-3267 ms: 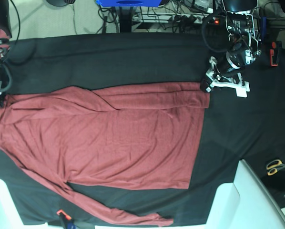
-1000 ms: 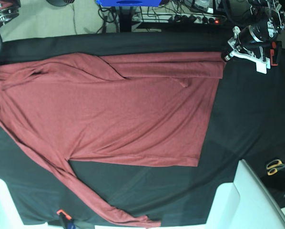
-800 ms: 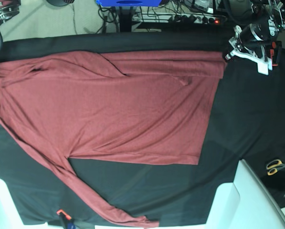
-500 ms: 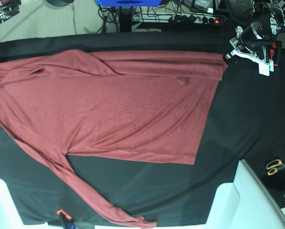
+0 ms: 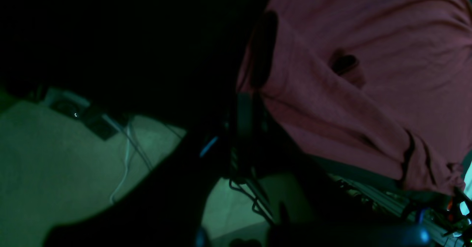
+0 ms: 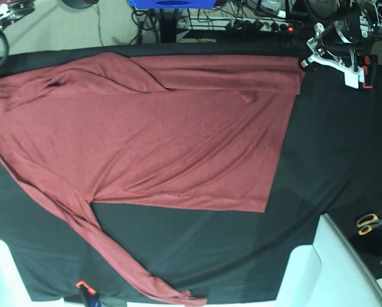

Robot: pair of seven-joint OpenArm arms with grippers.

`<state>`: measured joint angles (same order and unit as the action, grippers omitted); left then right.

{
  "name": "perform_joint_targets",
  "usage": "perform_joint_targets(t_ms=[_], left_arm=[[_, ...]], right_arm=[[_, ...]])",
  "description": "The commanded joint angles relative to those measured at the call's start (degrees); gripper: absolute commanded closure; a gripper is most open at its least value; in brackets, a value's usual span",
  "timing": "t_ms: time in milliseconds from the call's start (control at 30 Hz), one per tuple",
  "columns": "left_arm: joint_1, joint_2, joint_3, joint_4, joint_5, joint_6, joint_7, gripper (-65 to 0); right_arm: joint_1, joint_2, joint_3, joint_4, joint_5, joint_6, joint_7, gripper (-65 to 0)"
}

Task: Fold the T-shirt properly

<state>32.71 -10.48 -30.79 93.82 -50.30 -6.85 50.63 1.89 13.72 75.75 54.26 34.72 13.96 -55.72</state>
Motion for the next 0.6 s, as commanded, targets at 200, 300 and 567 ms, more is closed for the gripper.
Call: perform_joint_targets(t_ms=[200, 300, 567], left_arm=[[0.6, -0.5, -0.6, 0.6, -0.2, -0.2, -0.6, 0.0], [0.5, -0.6, -0.6, 0.6, -0.2, -0.2, -0.6, -16.1], [0.1, -0.6, -9.2, -1.2, -0.6, -0.2, -0.4, -59.9]], right_arm=[[-0.1, 0.6, 1.5, 1.3, 1.2, 0.2, 0.9, -11.7], [-0.1, 0.4, 6.2, 1.3, 1.0, 0.2, 0.8, -29.9], [-1.8, 0.1, 7.5, 8.2, 0.8, 0.2, 0.4, -41.0]])
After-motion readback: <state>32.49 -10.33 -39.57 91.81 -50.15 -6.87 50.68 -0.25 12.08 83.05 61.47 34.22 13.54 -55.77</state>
